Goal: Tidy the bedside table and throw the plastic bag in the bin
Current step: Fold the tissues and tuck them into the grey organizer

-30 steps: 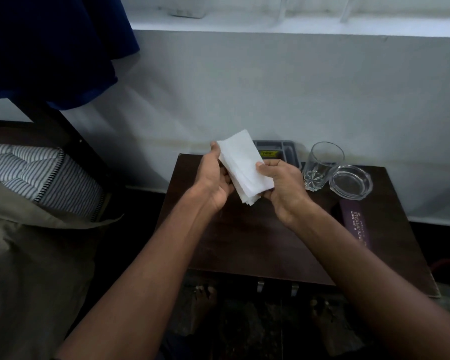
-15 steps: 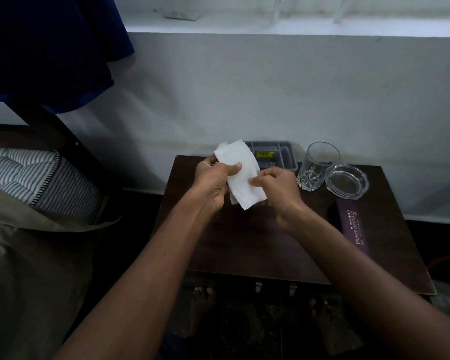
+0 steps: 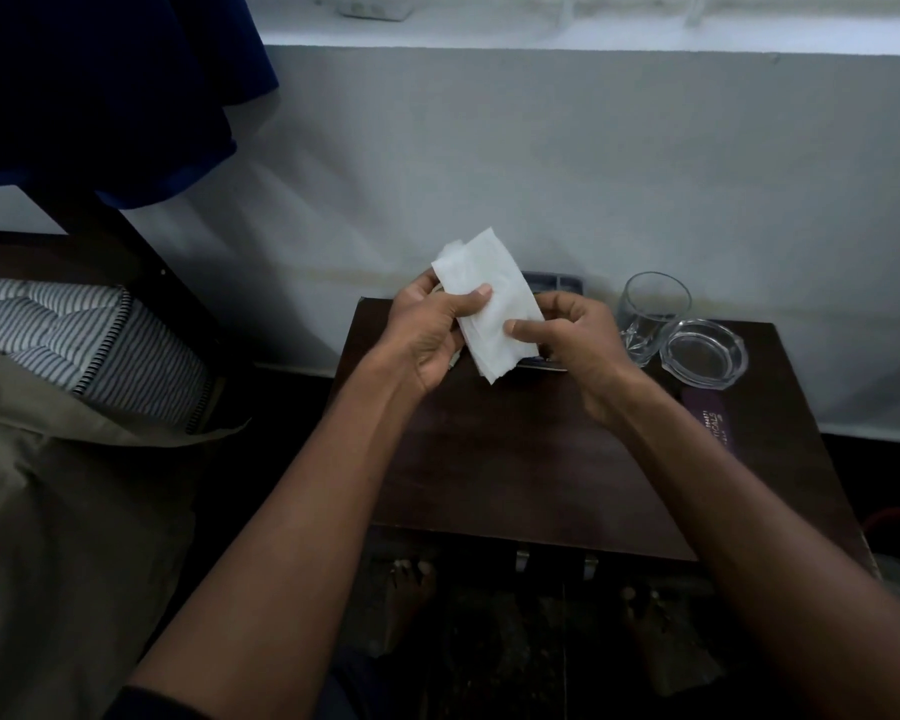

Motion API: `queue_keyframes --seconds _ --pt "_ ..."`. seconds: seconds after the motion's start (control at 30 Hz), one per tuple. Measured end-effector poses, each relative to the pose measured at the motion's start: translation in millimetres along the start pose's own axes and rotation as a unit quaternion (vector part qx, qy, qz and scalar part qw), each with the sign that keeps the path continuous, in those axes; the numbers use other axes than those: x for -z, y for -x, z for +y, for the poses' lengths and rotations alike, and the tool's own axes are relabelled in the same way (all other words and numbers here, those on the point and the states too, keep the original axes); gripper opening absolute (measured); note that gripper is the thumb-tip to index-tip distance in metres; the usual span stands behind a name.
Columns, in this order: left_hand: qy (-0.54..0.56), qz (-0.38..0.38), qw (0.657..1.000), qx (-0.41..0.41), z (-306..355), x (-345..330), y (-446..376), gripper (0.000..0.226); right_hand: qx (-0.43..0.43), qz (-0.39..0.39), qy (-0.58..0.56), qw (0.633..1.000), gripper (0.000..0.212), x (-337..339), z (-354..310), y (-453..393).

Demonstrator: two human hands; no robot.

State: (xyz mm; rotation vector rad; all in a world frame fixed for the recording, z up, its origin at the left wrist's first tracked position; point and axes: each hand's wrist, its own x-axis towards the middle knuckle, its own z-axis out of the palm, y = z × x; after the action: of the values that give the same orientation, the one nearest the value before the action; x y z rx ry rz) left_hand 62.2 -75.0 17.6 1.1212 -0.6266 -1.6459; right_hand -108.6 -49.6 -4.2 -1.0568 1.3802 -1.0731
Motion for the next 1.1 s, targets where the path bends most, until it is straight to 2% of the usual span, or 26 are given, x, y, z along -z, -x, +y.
queue_keyframes --seconds 0.17,0.3,0.37,0.5,0.6,0.73,0.8,0.93,1.1 --pt "-0.034 0.005 0.999 -0.021 3 1 -4 0.045 0.013 -0.011 0.034 0.999 0.014 -3 0 -2" --pt "-0.196 -0.01 0.98 -0.04 1 6 0 0.038 0.009 0.004 0.051 0.999 0.016 -2 3 -7" --pt "-0.242 -0.001 0.969 -0.059 -1 7 1 0.035 0.005 0.019 0.076 0.997 0.015 -2 7 -9" --pt "-0.251 0.084 0.953 -0.145 1 10 -8 0.026 0.033 0.069 0.13 0.989 0.017 -5 12 -11" --pt "-0.263 0.153 0.925 -0.226 5 10 -10 0.025 0.082 0.12 0.14 0.979 0.024 -8 11 -12" --pt "-0.304 0.198 0.88 -0.306 4 0 -5 0.03 0.17 0.195 0.172 0.951 0.023 -10 3 -13" --pt "-0.314 0.205 0.872 -0.314 0 -7 -3 0.032 0.178 0.184 0.167 0.952 0.027 -13 0 -15" --pt "-0.365 0.223 0.852 -0.303 -8 -23 -2 0.031 0.143 0.111 0.128 0.975 0.04 -20 4 -23" --pt "-0.392 0.173 0.876 -0.222 -15 -28 -6 0.044 0.086 0.052 0.063 0.993 0.049 -22 11 -34"
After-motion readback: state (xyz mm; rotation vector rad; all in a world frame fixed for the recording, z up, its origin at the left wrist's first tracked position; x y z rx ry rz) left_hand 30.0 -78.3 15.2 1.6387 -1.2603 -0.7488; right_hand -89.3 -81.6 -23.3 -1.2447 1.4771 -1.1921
